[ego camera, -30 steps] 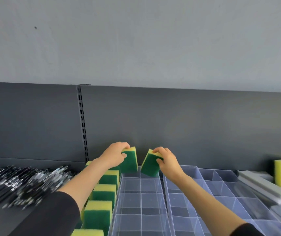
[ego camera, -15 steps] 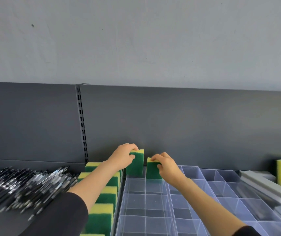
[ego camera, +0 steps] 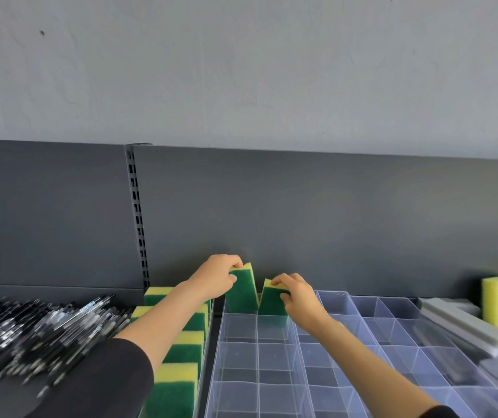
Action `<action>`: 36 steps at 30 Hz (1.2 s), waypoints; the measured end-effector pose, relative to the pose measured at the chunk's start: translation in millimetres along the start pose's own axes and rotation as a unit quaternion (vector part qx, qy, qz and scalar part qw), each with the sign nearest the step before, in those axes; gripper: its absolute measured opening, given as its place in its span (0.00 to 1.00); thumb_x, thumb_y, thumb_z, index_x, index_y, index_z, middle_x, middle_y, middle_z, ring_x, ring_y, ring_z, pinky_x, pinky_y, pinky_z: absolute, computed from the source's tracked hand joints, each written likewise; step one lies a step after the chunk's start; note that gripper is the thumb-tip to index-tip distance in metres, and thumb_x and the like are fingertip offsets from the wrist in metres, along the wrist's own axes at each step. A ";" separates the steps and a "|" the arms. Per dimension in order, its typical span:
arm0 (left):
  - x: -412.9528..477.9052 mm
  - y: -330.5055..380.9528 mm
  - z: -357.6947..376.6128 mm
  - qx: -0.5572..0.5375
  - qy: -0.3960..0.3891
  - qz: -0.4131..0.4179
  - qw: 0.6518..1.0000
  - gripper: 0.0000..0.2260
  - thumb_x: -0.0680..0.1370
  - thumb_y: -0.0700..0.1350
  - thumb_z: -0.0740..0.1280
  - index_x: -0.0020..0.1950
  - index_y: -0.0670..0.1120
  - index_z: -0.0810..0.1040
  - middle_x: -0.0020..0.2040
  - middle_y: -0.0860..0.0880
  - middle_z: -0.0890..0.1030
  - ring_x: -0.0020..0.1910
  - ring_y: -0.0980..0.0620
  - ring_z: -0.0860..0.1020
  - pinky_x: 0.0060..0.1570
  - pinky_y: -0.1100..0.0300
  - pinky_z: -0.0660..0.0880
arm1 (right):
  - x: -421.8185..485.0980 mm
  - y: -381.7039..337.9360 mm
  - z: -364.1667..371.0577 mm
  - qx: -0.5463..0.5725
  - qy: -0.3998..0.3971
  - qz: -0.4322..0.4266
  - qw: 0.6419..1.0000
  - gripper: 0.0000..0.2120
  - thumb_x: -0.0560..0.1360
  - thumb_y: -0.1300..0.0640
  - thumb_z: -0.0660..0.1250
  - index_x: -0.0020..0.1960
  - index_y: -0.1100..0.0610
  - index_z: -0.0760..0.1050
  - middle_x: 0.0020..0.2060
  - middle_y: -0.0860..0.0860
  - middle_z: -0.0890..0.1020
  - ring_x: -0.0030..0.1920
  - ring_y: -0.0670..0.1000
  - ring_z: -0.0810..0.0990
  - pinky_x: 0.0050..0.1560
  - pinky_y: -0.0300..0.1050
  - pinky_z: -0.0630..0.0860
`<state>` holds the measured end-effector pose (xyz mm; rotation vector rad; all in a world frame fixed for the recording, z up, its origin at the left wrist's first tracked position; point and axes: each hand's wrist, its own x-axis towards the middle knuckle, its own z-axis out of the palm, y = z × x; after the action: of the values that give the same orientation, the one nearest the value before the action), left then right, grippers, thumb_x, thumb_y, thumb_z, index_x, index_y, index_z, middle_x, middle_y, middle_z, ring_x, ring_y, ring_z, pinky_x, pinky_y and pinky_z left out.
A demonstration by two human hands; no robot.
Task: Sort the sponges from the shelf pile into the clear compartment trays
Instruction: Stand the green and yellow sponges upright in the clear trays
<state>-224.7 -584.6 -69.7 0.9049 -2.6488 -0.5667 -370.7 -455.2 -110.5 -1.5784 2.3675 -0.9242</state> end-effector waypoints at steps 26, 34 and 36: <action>-15.6 21.1 7.6 0.134 -0.023 0.036 0.990 0.21 0.79 0.47 0.62 0.71 0.49 0.64 0.66 0.48 0.70 0.62 0.48 0.73 0.57 0.52 0.74 | -23.7 1.2 -21.1 -0.064 0.005 -0.008 0.998 0.21 0.79 0.61 0.59 0.71 0.52 0.63 0.69 0.52 0.67 0.67 0.53 0.69 0.66 0.45 0.68; -34.4 95.7 15.2 0.142 -0.043 0.082 0.986 0.23 0.79 0.51 0.60 0.73 0.48 0.61 0.69 0.47 0.68 0.68 0.46 0.67 0.61 0.49 0.71 | -87.6 30.1 -83.9 -0.139 0.048 0.023 0.989 0.24 0.79 0.53 0.60 0.73 0.54 0.58 0.70 0.52 0.66 0.69 0.53 0.65 0.66 0.46 0.66; -41.2 120.5 21.6 0.148 -0.052 0.096 0.983 0.24 0.79 0.51 0.60 0.74 0.47 0.60 0.70 0.46 0.67 0.69 0.46 0.65 0.62 0.49 0.70 | -107.9 43.1 -101.0 -0.160 0.057 0.035 0.985 0.25 0.78 0.52 0.60 0.73 0.54 0.58 0.71 0.52 0.66 0.70 0.53 0.64 0.67 0.46 0.65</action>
<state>-264.2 -465.1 -40.2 0.6978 -2.9246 -0.1795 -402.2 -308.3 -76.4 -1.5689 2.7469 -0.6609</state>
